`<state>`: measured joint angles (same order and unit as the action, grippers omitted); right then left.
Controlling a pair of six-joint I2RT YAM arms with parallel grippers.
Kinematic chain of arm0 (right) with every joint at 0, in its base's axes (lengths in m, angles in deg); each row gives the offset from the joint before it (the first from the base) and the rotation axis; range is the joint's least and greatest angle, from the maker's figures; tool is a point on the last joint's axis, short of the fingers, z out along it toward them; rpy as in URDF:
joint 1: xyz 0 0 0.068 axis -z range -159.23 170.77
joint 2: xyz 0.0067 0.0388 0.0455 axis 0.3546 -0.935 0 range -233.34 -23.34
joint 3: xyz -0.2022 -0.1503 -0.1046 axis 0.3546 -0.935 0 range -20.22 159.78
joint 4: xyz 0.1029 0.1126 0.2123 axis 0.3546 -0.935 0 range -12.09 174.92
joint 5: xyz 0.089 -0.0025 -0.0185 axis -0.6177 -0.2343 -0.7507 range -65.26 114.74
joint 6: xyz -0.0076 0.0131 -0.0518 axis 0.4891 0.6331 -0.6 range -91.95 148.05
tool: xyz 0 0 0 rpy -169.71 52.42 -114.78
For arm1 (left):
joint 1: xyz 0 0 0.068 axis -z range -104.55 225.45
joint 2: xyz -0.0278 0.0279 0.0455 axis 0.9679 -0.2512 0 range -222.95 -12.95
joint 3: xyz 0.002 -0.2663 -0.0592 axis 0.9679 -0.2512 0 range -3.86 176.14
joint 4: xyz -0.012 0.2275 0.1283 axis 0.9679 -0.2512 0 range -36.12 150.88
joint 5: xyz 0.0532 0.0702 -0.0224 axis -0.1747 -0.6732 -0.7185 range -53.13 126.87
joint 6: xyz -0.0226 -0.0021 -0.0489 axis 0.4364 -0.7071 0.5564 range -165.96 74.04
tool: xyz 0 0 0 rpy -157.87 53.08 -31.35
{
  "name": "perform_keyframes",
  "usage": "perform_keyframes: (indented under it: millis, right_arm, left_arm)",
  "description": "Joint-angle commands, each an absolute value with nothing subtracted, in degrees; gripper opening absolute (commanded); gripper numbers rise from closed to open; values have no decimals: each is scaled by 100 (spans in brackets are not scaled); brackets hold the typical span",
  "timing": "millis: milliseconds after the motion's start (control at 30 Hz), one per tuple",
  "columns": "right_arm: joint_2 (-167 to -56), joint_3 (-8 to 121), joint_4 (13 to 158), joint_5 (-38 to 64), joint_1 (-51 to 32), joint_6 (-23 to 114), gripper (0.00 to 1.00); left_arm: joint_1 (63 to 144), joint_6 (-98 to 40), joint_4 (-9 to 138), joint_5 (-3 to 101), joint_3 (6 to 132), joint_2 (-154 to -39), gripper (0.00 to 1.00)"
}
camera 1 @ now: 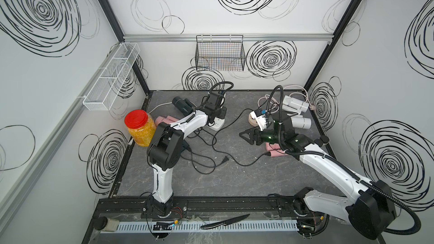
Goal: Charge the blow dryers
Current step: Insert the plug into the socket.
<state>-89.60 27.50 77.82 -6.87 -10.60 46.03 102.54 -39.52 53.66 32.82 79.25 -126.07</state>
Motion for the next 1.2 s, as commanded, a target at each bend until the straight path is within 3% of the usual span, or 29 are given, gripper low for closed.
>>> perform_keyframes:
  millis: [0, 567, 700, 833, 900, 1167]
  right_arm:
    - [-8847, 2697, 7832, -649, -1061, 4615, 63]
    - [-8910, 2698, 7862, -725, -1050, 4629, 64]
    - [-8909, 2713, 7876, -792, -1054, 4624, 74]
    - [-8907, 2721, 7909, -660, -1058, 4654, 94]
    - [-8892, 2737, 7892, -532, -1055, 4672, 100]
    - [-8803, 2707, 7861, -303, -1019, 4703, 100]
  left_arm:
    - [10168, -3656, 6149, 3476, 7644, -12396, 6]
    - [9914, -3515, 6764, 4023, 7200, -12640, 7]
    - [9893, -3514, 6726, 4017, 7217, -12690, 7]
    - [9894, -3535, 6711, 4047, 7224, -12745, 6]
    - [9897, -3532, 6710, 4054, 7216, -12771, 6]
    - [9900, -3514, 6681, 4055, 7217, -12884, 6]
